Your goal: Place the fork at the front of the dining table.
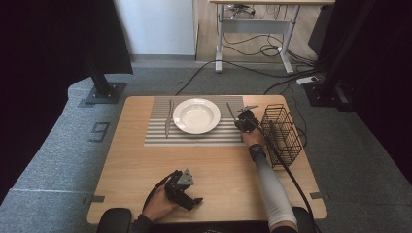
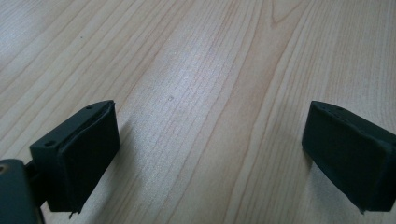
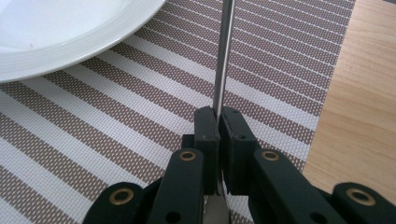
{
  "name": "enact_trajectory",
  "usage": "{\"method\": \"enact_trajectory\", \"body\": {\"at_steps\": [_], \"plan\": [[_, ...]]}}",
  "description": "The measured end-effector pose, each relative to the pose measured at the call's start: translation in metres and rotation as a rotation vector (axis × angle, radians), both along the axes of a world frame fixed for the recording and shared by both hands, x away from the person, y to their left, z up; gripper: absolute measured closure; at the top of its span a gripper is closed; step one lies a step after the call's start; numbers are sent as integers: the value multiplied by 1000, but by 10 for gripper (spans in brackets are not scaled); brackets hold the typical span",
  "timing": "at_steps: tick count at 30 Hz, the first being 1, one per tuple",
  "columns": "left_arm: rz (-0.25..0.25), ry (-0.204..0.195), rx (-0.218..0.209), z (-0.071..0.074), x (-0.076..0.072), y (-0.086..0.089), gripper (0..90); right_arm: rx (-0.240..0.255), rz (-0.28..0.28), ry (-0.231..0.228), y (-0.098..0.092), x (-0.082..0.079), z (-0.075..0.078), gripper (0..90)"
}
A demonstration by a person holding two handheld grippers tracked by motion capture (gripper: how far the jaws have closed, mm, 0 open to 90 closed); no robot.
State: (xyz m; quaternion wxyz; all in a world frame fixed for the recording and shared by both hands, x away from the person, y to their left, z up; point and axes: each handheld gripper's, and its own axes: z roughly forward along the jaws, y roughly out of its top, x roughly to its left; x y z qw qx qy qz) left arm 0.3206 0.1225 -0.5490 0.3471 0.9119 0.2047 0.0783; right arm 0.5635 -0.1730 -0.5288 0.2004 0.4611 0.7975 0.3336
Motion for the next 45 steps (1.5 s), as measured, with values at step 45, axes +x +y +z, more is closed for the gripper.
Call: {"method": "enact_trajectory", "body": {"at_steps": [45], "plan": [[-4,0,0,0,-1,1,52,-75,1,8,10,-22,9,496]]}}
